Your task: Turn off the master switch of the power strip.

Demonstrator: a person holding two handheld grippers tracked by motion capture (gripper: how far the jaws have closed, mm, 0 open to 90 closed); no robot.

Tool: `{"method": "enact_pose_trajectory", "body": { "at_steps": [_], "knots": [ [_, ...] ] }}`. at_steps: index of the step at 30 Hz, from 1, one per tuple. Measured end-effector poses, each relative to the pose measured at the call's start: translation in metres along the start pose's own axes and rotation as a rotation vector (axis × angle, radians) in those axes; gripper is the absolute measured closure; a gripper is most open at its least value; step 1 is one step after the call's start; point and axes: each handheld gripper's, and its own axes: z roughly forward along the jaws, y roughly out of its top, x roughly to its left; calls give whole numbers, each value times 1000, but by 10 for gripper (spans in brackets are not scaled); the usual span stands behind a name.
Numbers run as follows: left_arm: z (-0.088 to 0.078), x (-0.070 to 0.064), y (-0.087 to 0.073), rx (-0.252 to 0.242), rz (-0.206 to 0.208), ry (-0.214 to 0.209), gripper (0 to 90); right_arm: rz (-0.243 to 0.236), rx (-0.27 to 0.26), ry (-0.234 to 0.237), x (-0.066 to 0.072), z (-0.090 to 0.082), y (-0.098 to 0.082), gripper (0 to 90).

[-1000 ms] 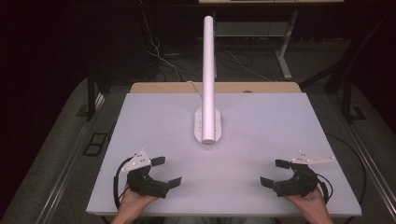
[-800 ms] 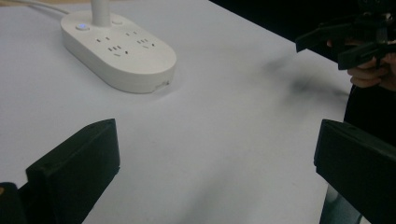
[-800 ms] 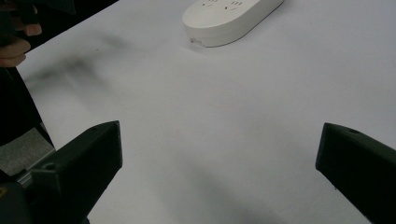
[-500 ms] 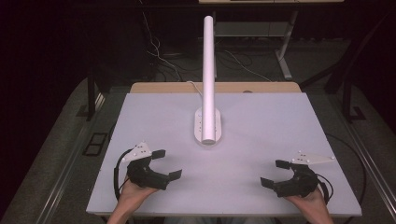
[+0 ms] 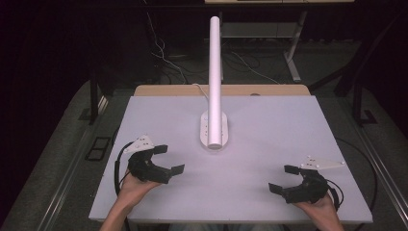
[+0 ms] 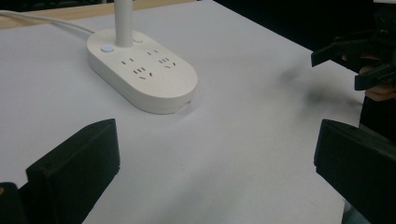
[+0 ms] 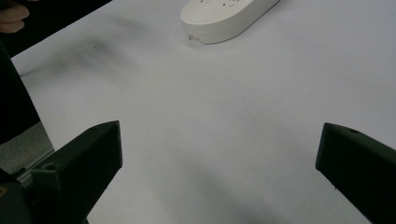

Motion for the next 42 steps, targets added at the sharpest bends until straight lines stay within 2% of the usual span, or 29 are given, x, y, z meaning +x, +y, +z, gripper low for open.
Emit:
{"method": "enact_pose_trajectory", "body": {
  "at_steps": [5,20,34,42],
  "knots": [
    [3,4,7,12,17,5,0,0,1,2,0,0,0,0],
    [11,15,28,45,32,-6,0,1,9,6,0,-1,0,0],
    [24,30,45,80,40,-4,0,4,3,-6,-1,-3,-1,0],
    [30,39,53,82,35,9,0,5,7,-4,-1,-3,-2,0]
  ]
}}
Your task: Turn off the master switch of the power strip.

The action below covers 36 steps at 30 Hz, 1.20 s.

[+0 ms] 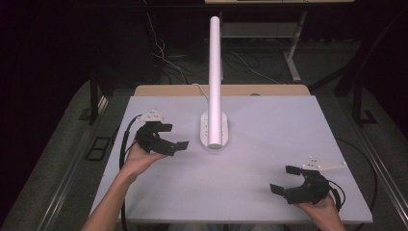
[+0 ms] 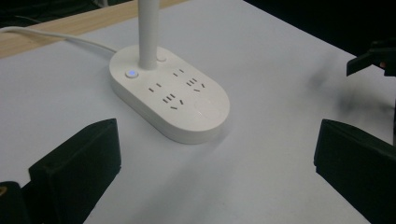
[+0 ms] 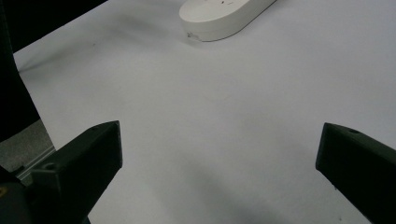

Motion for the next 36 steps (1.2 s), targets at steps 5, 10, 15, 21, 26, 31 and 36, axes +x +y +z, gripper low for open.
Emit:
{"method": "enact_pose_trajectory", "body": {
  "at_steps": [5,10,15,21,26,31,36],
  "knots": [
    [4,5,5,10,-1,5,0,-7,1,3,0,0,0,0],
    [9,11,10,16,-12,9,0,-6,5,2,1,1,0,0],
    [18,18,14,23,-21,17,4,-11,7,2,1,1,-1,0],
    [26,25,23,37,-7,25,5,-15,11,1,1,1,-1,0],
    [32,32,30,56,-3,35,5,-16,10,1,1,1,-1,0],
    [37,39,35,54,-15,40,15,-19,12,2,1,0,-1,0],
    [45,45,38,66,-19,39,34,-21,10,-1,0,-1,-2,0]
  ]
}}
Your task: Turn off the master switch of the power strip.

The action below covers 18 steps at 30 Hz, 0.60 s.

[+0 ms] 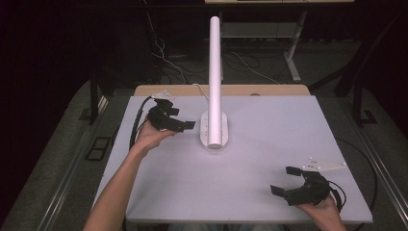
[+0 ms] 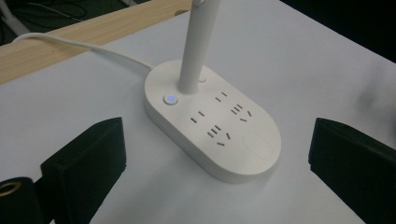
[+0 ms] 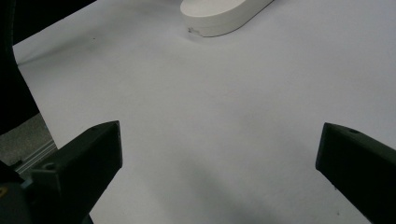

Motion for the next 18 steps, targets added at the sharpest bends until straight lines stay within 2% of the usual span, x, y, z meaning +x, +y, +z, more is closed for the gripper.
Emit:
{"method": "enact_pose_trajectory", "body": {
  "at_steps": [9,18],
  "knots": [
    [13,7,12,12,-17,11,89,-1,1,-3,-1,-1,-1,0],
    [23,12,25,-11,-45,8,172,4,-2,-5,-2,-2,-1,0]
  ]
}}
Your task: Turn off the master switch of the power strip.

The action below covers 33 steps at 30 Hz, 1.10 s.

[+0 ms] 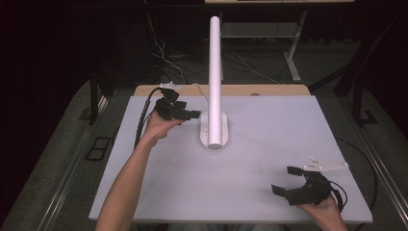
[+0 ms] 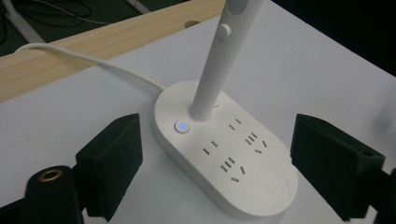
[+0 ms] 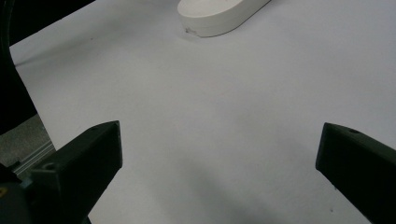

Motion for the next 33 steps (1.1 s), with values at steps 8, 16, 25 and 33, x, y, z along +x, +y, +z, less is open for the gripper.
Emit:
{"method": "enact_pose_trajectory", "body": {
  "at_steps": [8,16,25,33],
  "knots": [
    [12,4,4,-44,-56,-9,328,0,2,-1,0,0,0,0],
    [22,8,1,-50,-75,-30,522,-2,3,0,0,0,0,0],
    [36,10,-3,-50,-104,-33,767,-3,3,-1,0,0,0,0],
    [45,9,-6,-24,-117,-8,895,-11,5,2,-1,0,0,0]
  ]
}}
